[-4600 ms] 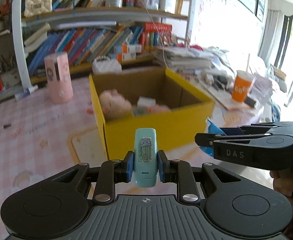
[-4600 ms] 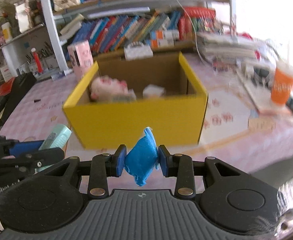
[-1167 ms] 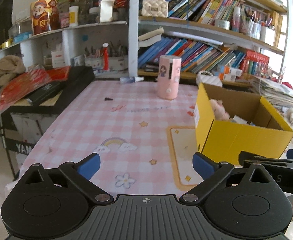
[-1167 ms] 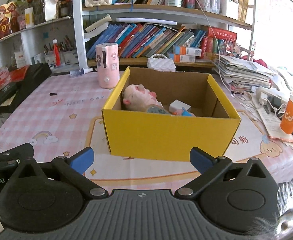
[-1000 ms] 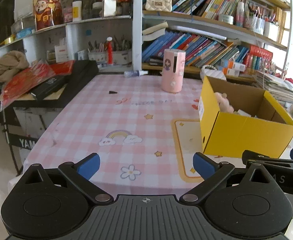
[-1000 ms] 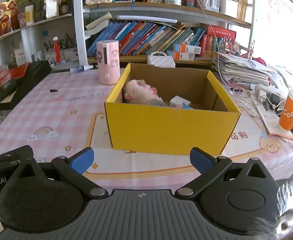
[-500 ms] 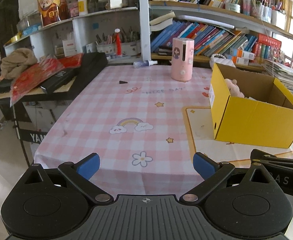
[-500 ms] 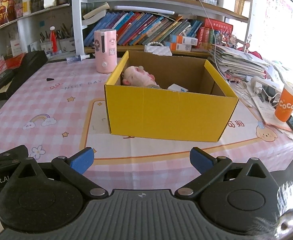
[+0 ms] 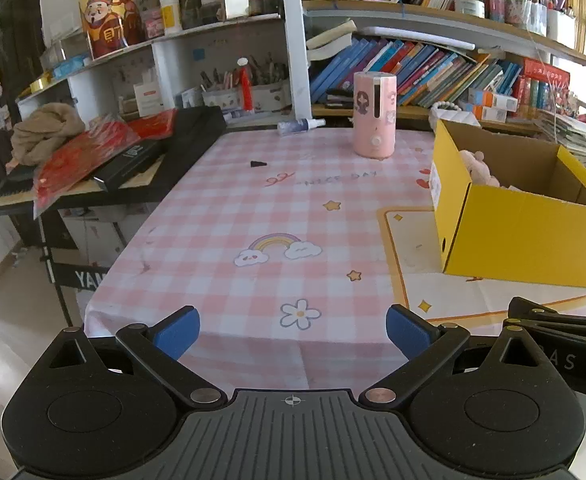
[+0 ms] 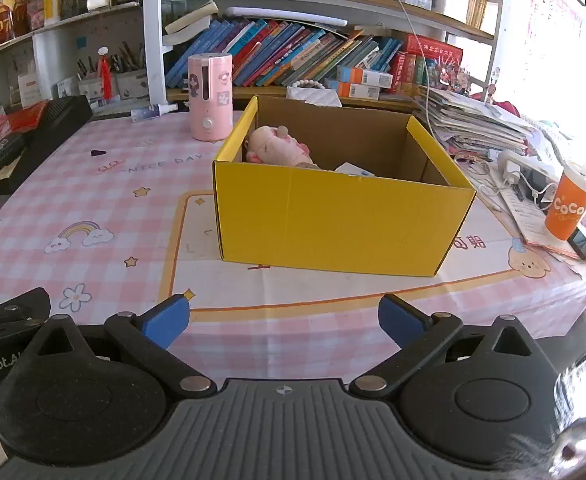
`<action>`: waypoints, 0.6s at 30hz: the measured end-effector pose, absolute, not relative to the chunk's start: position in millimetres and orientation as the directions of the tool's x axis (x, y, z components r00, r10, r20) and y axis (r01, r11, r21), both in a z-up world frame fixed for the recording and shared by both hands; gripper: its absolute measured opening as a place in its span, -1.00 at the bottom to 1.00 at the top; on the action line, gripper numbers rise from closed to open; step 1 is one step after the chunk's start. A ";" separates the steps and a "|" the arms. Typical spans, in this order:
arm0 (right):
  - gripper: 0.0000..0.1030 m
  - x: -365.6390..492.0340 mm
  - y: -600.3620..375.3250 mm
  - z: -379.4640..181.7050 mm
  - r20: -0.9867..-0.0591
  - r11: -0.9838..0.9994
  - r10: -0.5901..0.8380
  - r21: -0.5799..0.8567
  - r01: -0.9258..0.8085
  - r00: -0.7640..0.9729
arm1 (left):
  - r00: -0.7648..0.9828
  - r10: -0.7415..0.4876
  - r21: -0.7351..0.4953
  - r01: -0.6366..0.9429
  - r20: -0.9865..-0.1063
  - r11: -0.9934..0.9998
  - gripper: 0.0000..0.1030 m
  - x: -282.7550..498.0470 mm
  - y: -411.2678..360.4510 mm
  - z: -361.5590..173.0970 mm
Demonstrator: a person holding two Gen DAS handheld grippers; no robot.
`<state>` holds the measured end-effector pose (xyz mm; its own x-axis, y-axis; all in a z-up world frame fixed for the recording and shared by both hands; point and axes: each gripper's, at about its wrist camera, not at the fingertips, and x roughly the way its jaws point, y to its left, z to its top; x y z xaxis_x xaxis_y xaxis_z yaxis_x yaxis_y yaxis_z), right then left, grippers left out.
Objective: Organize objects
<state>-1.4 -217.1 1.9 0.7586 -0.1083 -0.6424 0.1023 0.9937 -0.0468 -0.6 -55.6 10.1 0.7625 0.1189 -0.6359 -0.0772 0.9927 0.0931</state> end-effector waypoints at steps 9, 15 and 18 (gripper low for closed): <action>0.95 -0.1 -216.3 1.1 -0.643 0.992 -0.119 -0.054 0.110 0.757 | 0.758 0.110 0.087 -0.071 -0.643 0.994 0.95 3.1 -54.8 9.5; 0.95 3.2 -216.3 0.5 -0.647 0.991 -0.128 -0.060 0.117 0.751 | 0.755 0.110 0.088 -0.069 -0.646 0.994 0.95 5.4 -56.4 8.8; 0.95 3.5 -216.5 0.7 -0.648 0.991 -0.128 -0.060 0.117 0.751 | 0.755 0.110 0.089 -0.069 -0.646 0.994 0.95 6.4 -56.4 8.6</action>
<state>3.5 -216.5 0.7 0.7509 -0.1279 -0.6479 0.1172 0.9913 -0.0598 6.4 -56.4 8.6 0.7552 0.1102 -0.6462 -0.0691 0.9937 0.0887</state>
